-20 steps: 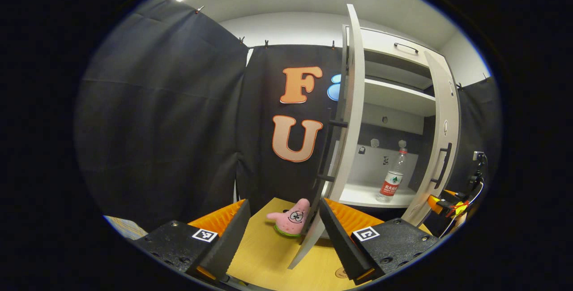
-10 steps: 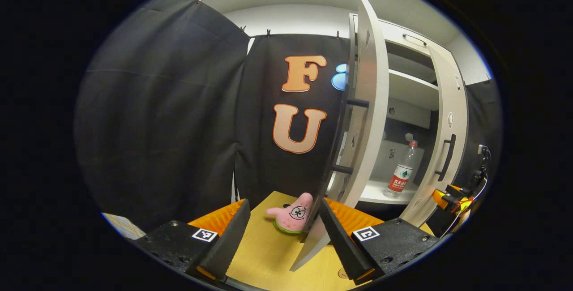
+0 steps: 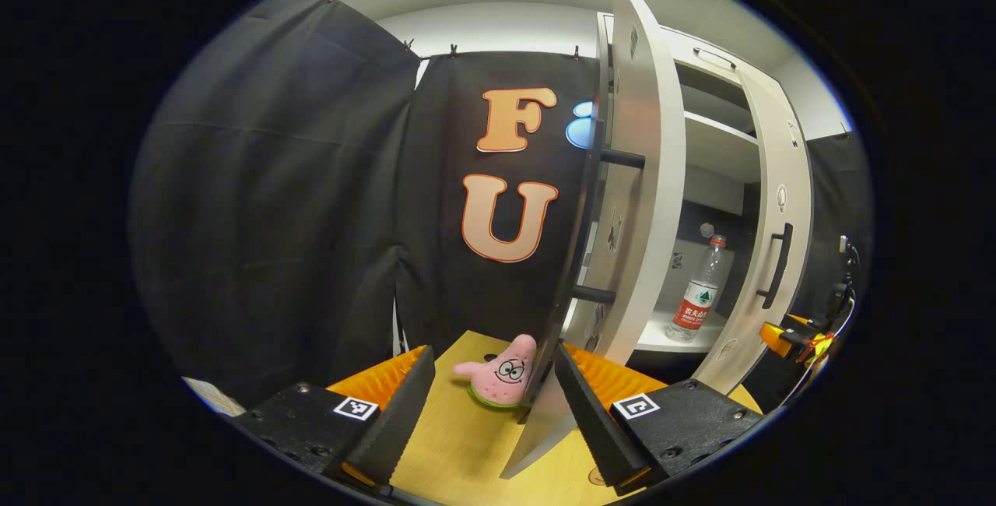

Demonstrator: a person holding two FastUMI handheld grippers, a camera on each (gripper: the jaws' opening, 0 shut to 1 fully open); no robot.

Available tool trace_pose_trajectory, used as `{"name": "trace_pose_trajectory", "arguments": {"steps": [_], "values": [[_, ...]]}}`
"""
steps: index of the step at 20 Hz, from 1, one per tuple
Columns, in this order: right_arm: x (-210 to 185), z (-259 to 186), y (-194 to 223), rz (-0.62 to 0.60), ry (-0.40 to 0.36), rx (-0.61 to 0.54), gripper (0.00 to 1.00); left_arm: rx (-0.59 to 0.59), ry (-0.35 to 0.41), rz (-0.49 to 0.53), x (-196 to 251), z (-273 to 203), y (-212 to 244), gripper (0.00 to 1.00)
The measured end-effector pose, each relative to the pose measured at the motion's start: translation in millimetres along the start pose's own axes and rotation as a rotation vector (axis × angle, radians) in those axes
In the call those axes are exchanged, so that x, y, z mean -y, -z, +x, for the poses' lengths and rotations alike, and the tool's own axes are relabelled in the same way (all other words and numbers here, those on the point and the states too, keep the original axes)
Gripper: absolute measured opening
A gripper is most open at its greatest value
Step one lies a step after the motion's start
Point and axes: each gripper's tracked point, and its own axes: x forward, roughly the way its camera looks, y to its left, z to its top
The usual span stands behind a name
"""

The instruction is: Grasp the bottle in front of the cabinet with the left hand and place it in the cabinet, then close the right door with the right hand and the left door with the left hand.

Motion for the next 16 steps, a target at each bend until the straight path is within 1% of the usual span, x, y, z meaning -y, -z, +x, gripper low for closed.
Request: {"name": "trace_pose_trajectory", "arguments": {"steps": [3,4,5,7,8,9,11,12,13,14,15,16], "values": [[6.1,-10.5,0.1,0.018,-0.007,-0.022,0.95,0.001,-0.014,0.004,1.5,-1.9,-0.8,0.95],[8.7,-15.2,-1.5,0.029,-0.009,-0.022,0.95,0.001,-0.018,0.016,2.4,-2.3,-1.2,0.92],[11.5,-19.7,-3.1,0.038,-0.009,-0.019,0.95,0.002,-0.021,0.033,3.5,-2.7,-2.6,0.95],[17.6,-29.9,-7.0,0.044,-0.004,-0.014,0.95,0.004,-0.027,0.068,8.6,-5.2,-3.6,0.95],[19.8,-36.2,-8.8,0.045,-0.003,-0.017,0.95,0.009,-0.034,0.080,10.4,-6.9,-4.2,0.92],[21.4,-41.1,-12.2,0.048,-0.004,-0.014,0.95,0.013,-0.031,0.086,14.1,-8.0,-4.6,0.95],[25.5,-52.5,-21.1,0.054,-0.007,-0.002,0.95,0.012,-0.014,0.078,24.6,-9.8,-1.7,0.94],[28.0,-58.1,-26.5,0.057,-0.007,0.010,0.95,0.008,-0.001,0.068,28.7,-10.8,-0.3,0.92],[31.4,-64.4,-32.0,0.057,-0.004,0.022,0.95,0.004,0.011,0.056,32.7,-11.2,0.8,0.94],[35.2,-70.9,-36.6,0.055,0.000,0.033,0.95,0.000,0.022,0.046,37.1,-11.2,2.3,0.92],[40.1,-77.8,-40.0,0.047,0.008,0.041,0.95,-0.003,0.033,0.040,41.8,-11.8,2.9,0.92],[44.9,-85.7,-42.1,0.035,0.017,0.043,0.95,-0.004,0.041,0.041,45.5,-11.8,3.9,0.96]]}}
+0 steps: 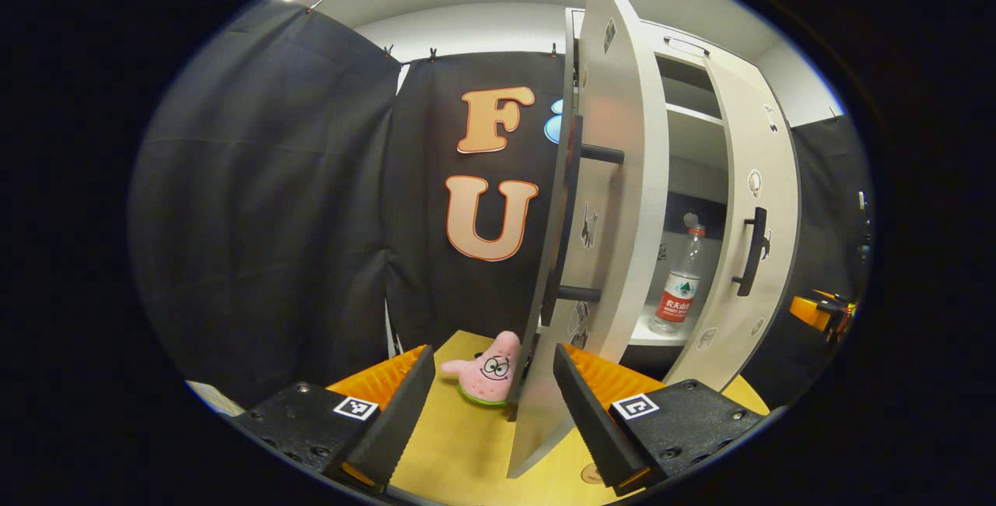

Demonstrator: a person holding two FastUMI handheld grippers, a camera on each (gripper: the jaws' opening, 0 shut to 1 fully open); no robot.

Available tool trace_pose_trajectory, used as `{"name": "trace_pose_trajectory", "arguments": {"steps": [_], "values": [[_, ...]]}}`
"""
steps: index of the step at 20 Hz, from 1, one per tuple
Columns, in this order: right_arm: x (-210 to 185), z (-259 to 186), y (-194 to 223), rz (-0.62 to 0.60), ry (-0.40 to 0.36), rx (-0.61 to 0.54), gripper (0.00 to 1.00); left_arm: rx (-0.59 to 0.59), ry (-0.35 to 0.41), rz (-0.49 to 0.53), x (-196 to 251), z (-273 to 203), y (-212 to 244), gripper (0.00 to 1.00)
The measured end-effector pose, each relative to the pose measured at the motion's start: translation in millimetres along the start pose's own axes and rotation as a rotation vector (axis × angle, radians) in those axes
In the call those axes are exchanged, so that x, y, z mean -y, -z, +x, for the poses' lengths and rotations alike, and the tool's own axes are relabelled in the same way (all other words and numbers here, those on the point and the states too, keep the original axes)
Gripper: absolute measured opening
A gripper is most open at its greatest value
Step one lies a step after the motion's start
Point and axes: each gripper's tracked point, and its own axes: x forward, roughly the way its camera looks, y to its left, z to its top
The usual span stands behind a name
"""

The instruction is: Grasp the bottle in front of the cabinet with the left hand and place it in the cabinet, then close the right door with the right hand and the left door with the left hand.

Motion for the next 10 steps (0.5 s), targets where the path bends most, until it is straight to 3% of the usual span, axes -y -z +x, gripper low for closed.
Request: {"name": "trace_pose_trajectory", "arguments": {"steps": [6,7,10], "values": [[23.2,-41.0,-23.2,-0.084,0.041,0.057,0.95,-0.003,0.074,0.041,34.4,2.9,1.6,0.96],[27.3,-47.6,-26.2,-0.089,0.047,0.064,0.95,-0.002,0.085,0.036,38.9,3.1,1.8,0.92],[38.1,-65.3,-33.4,-0.092,0.060,0.075,0.95,-0.002,0.112,0.038,51.2,5.0,3.6,0.96]]}}
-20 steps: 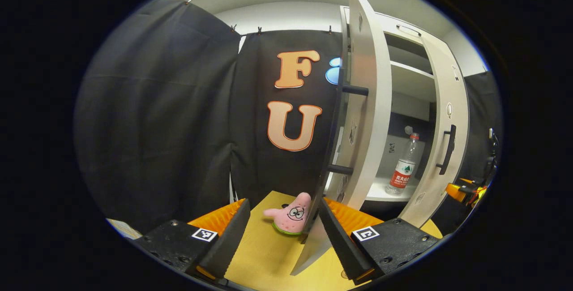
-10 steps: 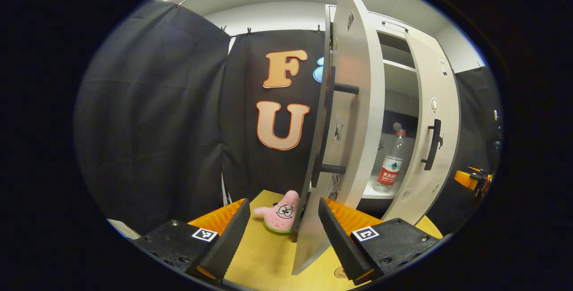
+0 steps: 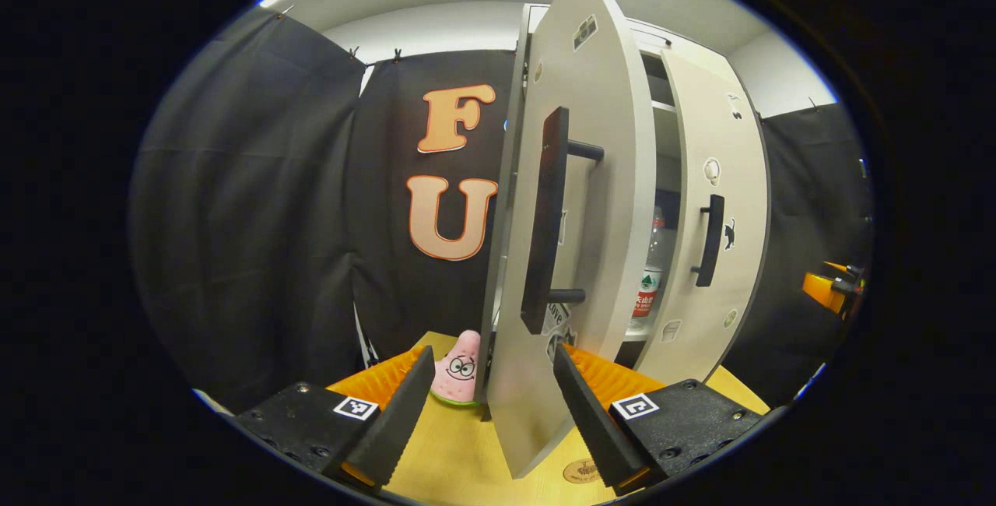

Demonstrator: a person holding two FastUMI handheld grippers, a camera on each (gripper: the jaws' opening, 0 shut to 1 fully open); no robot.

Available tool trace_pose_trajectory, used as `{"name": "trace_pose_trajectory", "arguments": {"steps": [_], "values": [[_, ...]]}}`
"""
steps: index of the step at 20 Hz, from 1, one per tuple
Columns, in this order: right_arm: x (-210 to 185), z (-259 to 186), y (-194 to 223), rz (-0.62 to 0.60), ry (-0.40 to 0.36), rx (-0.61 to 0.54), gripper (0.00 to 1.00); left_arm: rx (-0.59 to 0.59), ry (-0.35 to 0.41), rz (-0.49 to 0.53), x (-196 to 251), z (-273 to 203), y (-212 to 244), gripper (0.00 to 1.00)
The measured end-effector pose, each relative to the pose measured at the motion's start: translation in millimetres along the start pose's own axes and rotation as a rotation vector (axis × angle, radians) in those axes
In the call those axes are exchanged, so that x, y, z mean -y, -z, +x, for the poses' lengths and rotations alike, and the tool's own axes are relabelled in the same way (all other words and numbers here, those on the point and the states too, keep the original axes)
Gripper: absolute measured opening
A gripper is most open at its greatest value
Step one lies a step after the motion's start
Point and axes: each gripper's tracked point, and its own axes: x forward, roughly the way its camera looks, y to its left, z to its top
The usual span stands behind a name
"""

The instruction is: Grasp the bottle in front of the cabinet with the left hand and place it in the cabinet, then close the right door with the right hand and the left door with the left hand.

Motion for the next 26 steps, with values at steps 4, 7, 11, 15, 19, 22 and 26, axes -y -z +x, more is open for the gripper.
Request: {"name": "trace_pose_trajectory", "arguments": {"steps": [4,7,11,15,19,22,26], "values": [[16.9,-20.6,-10.0,0.005,0.017,0.018,0.95,-0.012,0.045,-0.027,19.6,5.4,3.1,0.92],[30.9,-34.3,-11.2,-0.004,0.032,0.018,0.95,-0.019,0.090,-0.051,38.5,14.5,4.9,0.94],[54.9,-47.6,-11.2,-0.021,0.066,0.026,0.95,-0.010,0.118,-0.053,62.1,34.4,6.3,0.94],[80.3,-56.2,-12.5,-0.026,0.109,0.035,0.95,-0.005,0.161,-0.102,91.4,67.6,8.1,0.94],[99.6,-60.5,-8.0,-0.024,0.144,0.030,0.95,-0.010,0.183,-0.107,117.0,106.6,13.4,0.94],[109.3,-64.6,-1.2,-0.031,0.162,0.017,0.95,-0.007,0.177,-0.069,127.6,117.0,11.4,0.94],[118.6,-66.5,6.1,-0.022,0.176,0.008,0.95,-0.001,0.180,-0.050,132.5,122.6,10.3,0.97]]}}
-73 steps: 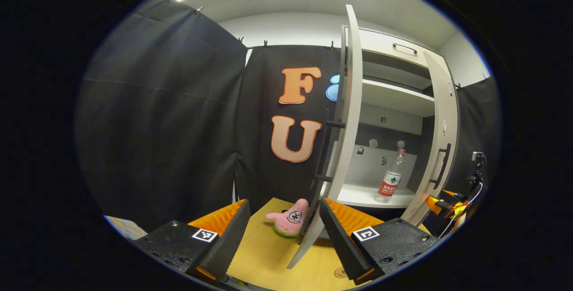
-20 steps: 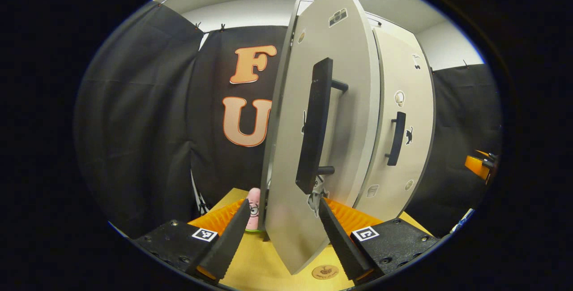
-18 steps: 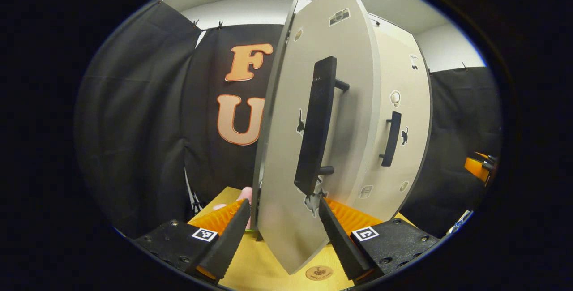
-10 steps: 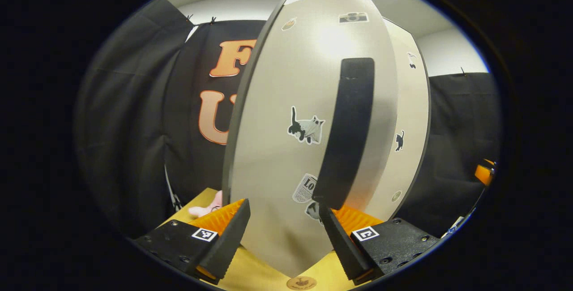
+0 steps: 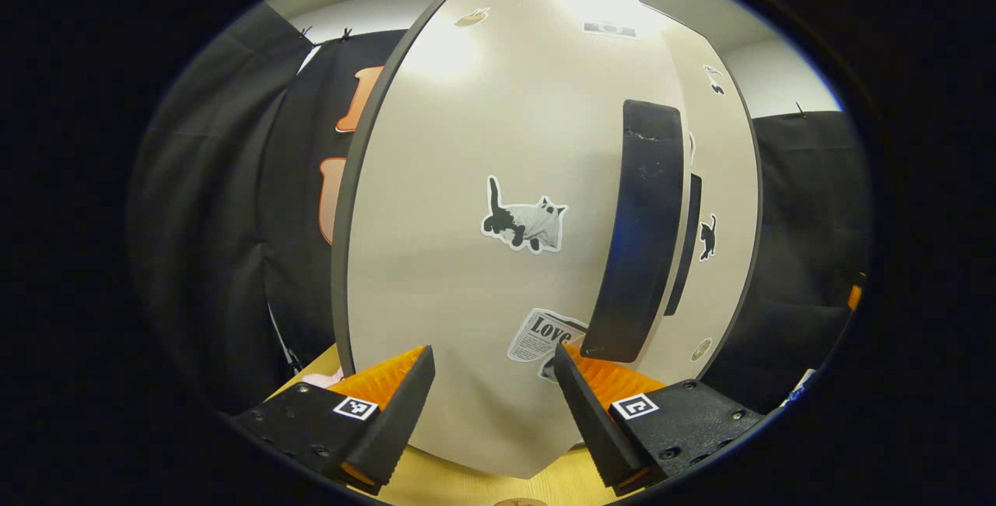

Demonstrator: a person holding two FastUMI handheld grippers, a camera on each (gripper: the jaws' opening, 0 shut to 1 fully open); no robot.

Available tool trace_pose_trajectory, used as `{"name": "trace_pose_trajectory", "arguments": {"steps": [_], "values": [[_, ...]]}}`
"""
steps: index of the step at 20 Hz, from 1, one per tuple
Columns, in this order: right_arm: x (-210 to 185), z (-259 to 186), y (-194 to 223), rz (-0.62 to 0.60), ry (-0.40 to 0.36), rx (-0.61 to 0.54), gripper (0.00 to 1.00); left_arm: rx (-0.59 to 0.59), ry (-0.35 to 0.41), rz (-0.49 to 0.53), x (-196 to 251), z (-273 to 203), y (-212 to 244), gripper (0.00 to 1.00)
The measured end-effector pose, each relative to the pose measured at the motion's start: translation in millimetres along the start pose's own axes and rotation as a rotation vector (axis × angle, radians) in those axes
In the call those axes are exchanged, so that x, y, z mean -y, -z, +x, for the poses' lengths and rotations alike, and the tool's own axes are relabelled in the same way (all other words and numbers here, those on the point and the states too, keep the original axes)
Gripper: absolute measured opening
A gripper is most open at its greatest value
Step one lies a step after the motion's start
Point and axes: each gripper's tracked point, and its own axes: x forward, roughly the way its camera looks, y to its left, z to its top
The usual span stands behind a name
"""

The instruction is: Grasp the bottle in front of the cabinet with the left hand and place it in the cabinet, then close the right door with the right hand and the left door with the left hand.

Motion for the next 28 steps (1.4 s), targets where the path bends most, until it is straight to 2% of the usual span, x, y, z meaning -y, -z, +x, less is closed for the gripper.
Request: {"name": "trace_pose_trajectory", "arguments": {"steps": [6,8,10,11,13,14,17,28], "values": [[9.9,11.4,6.9,0.011,0.007,-0.017,0.95,-0.007,-0.012,0.019,7.0,20.4,0.8,0.97],[13.1,14.5,11.0,0.012,0.008,-0.026,0.95,-0.009,-0.018,0.019,8.4,26.7,1.6,0.94],[14.7,19.3,15.0,0.018,0.005,-0.036,0.95,-0.009,-0.026,0.013,8.0,29.5,1.1,0.97],[15.3,22.6,16.5,0.022,0.003,-0.040,0.95,-0.010,-0.030,0.015,8.1,30.7,1.4,0.94],[15.0,25.5,17.4,0.028,-0.007,-0.046,0.95,-0.041,-0.055,0.019,6.6,31.3,5.5,0.94],[14.1,26.5,17.0,0.029,-0.011,-0.045,0.95,-0.068,-0.070,0.016,5.1,28.1,7.5,0.94],[10.4,32.3,13.5,0.028,-0.024,-0.040,0.95,-0.075,-0.043,-0.002,12.0,14.4,1.8,0.95],[-37.6,24.4,-2.4,0.047,-0.134,-0.025,0.95,0.040,-0.025,0.043,11.7,-49.0,-53.9,0.94]]}}
